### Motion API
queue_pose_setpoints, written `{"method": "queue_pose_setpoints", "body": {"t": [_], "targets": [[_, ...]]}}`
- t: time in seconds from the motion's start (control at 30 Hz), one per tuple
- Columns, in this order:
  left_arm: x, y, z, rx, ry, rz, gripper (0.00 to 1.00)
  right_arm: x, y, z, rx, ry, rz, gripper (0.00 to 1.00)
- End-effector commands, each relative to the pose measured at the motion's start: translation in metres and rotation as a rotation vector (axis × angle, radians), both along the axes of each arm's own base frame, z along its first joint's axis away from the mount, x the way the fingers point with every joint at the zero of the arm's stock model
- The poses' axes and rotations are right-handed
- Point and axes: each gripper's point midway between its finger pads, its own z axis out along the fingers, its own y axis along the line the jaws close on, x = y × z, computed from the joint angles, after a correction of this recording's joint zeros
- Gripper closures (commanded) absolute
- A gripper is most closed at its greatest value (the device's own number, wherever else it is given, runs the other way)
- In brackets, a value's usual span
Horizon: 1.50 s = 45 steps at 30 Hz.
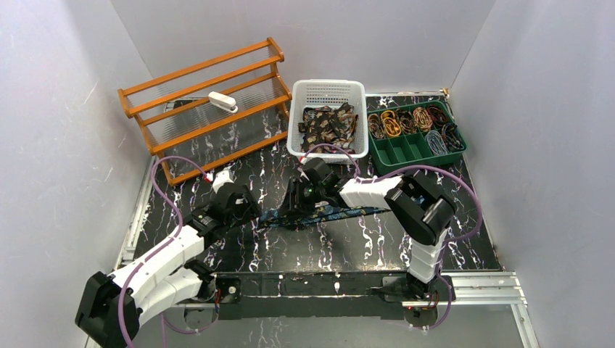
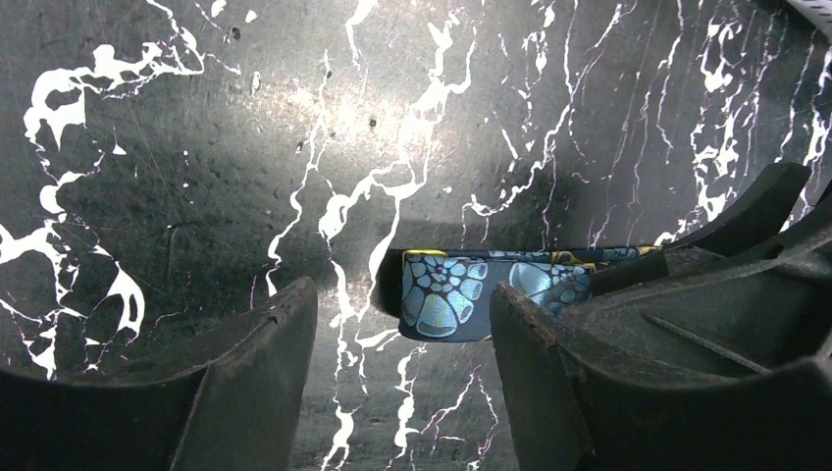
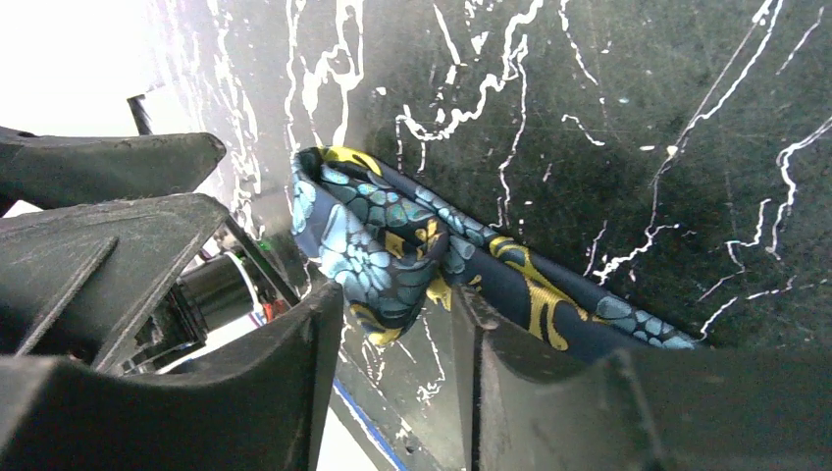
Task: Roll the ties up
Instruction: Roll the tie at the center of the board.
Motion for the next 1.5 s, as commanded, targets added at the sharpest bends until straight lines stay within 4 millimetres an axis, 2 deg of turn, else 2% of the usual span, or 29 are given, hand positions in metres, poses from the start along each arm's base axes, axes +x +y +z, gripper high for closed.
{"method": "queue_pose_setpoints", "body": {"t": [0.0,0.07,0.53,0.87,1.2,1.47], "targets": [[-0.002,0.003,-0.007,-0.002,0.009,0.013,0.37,0.0,0.012,0.01,0.027,0.011,0.015,0.51],[-0.003,0.003,-0.007,-0.003,0.011,0.013,0.37,0.0,0.011,0.011,0.026,0.005,0.013,0.58],[-0.004,-0.009,-0.017,-0.091,-0.01,-0.014,0.37,-0.005,0.003,0.02,0.142,-0.001,0.042,0.91],[-0.009,-0.019,-0.025,-0.191,-0.042,-0.034,0.37,-0.007,-0.004,0.001,0.144,0.031,0.024,0.88],[-0.012,-0.028,-0.034,-0.262,-0.056,-0.053,0.38,-0.011,-0.012,-0.031,0.06,0.081,0.011,0.82],[-0.015,-0.032,-0.042,-0.286,-0.051,-0.061,0.41,-0.012,-0.012,-0.036,0.055,0.086,0.016,0.75]]}}
